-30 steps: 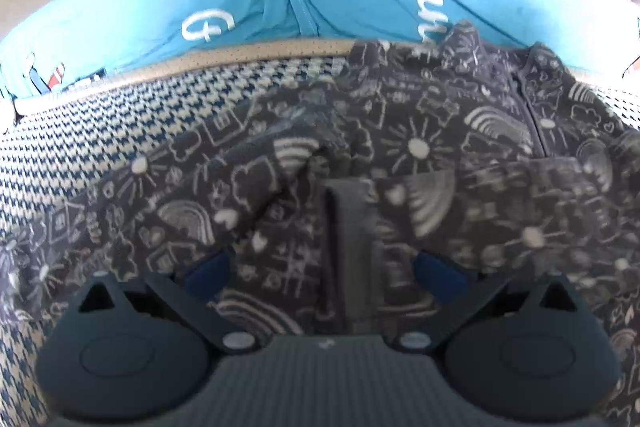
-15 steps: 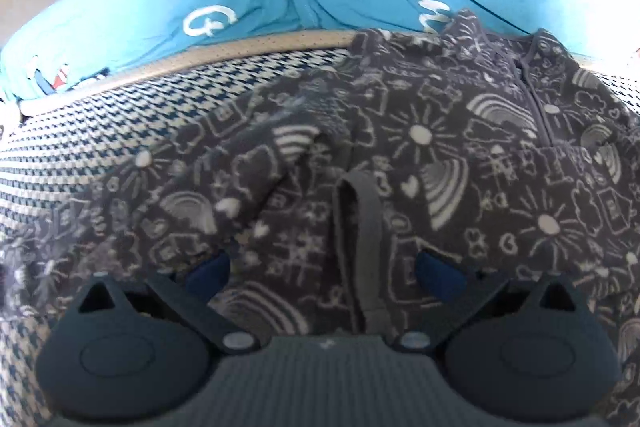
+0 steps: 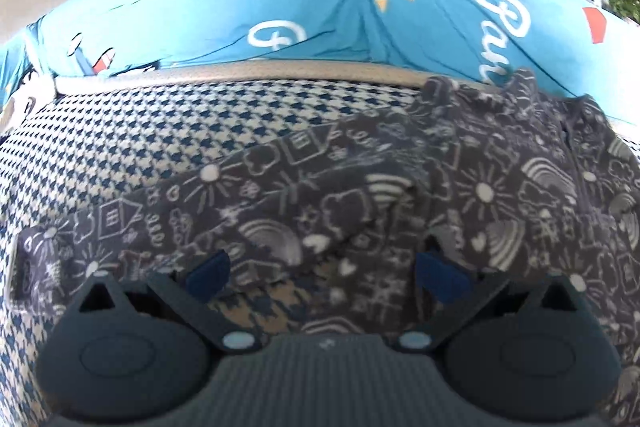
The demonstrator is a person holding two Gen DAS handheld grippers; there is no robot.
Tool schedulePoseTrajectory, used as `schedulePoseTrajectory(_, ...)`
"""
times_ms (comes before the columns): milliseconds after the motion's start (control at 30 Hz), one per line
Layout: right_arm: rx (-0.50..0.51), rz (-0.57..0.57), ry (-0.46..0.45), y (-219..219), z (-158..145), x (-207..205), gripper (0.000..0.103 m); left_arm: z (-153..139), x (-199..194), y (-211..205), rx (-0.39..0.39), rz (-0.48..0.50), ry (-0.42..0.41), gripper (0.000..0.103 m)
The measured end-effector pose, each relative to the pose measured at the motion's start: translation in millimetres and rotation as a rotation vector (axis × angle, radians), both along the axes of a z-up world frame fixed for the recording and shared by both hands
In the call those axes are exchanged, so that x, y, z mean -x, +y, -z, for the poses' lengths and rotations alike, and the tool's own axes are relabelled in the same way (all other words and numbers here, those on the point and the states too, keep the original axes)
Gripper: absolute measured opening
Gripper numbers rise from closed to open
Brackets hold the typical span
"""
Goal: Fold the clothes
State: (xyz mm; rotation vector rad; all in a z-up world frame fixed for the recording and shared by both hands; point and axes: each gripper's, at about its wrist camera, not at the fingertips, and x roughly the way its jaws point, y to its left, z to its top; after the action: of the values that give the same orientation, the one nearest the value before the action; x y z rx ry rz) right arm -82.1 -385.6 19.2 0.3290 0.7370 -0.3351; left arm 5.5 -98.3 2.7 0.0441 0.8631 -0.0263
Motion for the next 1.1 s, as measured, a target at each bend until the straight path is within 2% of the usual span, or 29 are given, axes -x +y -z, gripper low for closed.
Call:
schedulePoseTrajectory(233, -0.030, -0.014, 0.132, 5.0, 25.0, -10.9, 0.031, 2.6, -6.3, 25.2, 0.035, -0.065, 0.035, 0.103)
schedulePoseTrajectory(333, -0.001, -0.018, 0.143, 11.4, 25.4, -10.9, 0.031, 5.5, -7.9, 33.8, 0.023, -0.091, 0.050, 0.103)
schedulePoseTrajectory(533, -0.012, -0.054, 0.076, 25.8, 11.0, -8.7, 0.031, 3.3, -4.8, 56.2, 0.024, -0.141, 0.042, 0.103)
schedulePoseTrajectory(633, 0.014, -0.110, 0.038, 39.0, 3.8, -11.9, 0.031, 3.3, -5.3, 70.2, 0.031, -0.174, 0.047, 0.103)
schedulePoseTrajectory(700, -0.016, -0.156, 0.025, 46.8, 1.9, -14.8, 0.031, 3.7, -6.3, 80.7, 0.038, -0.204, 0.053, 0.103)
schedulePoseTrajectory(867, -0.054, -0.236, 0.026, 70.7, 2.4, -23.2, 0.032, 6.0, -4.4, 105.6, 0.016, -0.309, 0.064, 0.103)
schedulePoseTrajectory(1100, -0.063, -0.266, 0.051, 86.5, 6.9, -31.9, 0.034, 5.7, 3.3, 140.9, -0.006, -0.455, 0.090, 0.102)
